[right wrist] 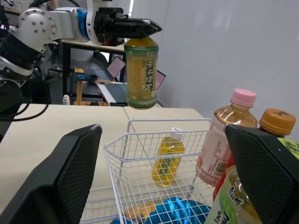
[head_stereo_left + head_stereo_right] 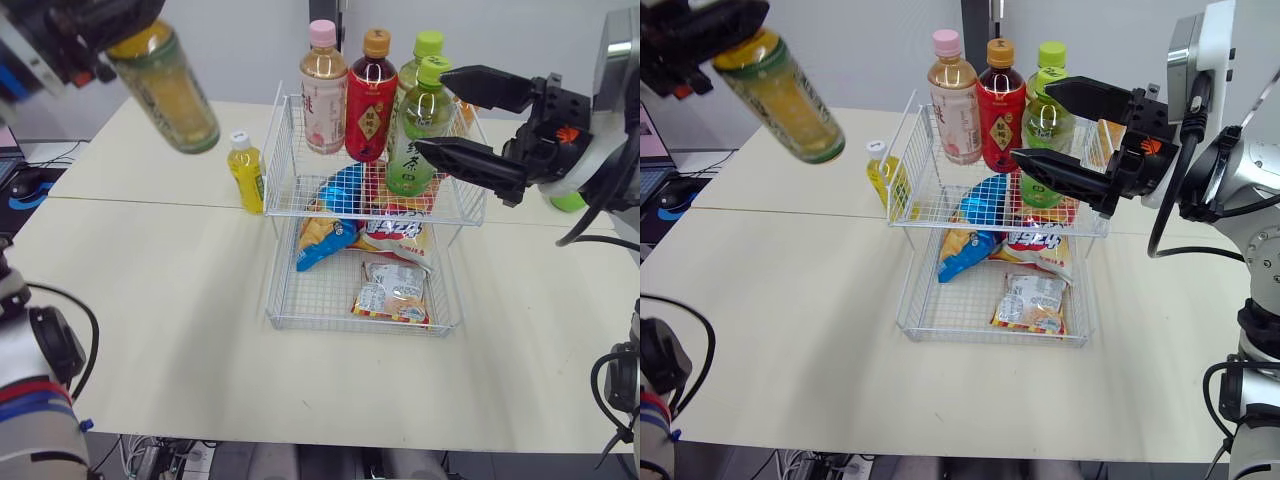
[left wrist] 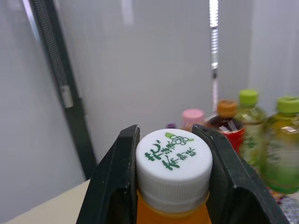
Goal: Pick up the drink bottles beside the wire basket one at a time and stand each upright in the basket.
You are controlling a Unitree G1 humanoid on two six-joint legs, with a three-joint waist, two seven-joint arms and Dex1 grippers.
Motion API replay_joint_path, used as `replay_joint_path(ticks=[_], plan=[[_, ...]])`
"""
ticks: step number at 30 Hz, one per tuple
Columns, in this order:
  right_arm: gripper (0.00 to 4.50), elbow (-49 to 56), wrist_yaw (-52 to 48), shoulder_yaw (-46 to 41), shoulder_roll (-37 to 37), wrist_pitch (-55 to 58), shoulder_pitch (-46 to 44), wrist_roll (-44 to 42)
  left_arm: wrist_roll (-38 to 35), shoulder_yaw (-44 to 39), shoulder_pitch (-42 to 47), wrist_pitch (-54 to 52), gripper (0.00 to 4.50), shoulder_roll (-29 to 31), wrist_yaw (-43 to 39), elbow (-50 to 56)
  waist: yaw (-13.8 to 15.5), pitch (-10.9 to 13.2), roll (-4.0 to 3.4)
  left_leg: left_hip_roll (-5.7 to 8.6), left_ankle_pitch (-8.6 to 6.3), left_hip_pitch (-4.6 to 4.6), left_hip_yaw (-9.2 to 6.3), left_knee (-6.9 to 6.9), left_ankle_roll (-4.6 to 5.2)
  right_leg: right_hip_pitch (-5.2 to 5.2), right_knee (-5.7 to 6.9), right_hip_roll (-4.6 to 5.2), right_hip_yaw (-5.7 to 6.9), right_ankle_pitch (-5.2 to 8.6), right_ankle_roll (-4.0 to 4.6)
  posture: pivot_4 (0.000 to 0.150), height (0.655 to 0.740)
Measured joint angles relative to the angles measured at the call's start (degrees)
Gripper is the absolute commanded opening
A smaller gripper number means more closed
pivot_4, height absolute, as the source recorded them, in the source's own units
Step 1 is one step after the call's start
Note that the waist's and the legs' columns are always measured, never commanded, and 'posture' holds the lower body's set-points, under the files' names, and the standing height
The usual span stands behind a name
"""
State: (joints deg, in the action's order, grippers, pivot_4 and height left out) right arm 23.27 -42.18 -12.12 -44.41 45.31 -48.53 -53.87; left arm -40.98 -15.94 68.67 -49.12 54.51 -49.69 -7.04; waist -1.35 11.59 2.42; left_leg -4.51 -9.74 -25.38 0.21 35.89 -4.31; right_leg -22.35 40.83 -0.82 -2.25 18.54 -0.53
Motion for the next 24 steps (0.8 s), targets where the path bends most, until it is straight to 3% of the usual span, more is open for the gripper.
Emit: replay_joint_path(ticks=[7,24], plan=[[4.5,1.48,2.69,-0.04,0.67,0.1,0.06,-1.42,-1.64,5.65,10.62,-1.66,1.36,-7.36,-5.1,-3.75,-0.45,0.02,-0.04,-0.04,0.0,0.03,0.04,-0.01,0.0,-0.04,0.07,-0.06,-0.07,0.0,0.01,0.15,0.74],[4.5,4.16,5.05,-0.37,-0.64,0.51,1.5,-3.88,10.78,15.61,2.95,10.31,1.36,-22.8,-4.13,-5.21,-0.36,0.01,-0.07,-0.03,0.0,-0.04,0.06,0.03,0.0,-0.09,0.08,-0.05,-0.12,-0.01,0.03,0.15,0.74]])
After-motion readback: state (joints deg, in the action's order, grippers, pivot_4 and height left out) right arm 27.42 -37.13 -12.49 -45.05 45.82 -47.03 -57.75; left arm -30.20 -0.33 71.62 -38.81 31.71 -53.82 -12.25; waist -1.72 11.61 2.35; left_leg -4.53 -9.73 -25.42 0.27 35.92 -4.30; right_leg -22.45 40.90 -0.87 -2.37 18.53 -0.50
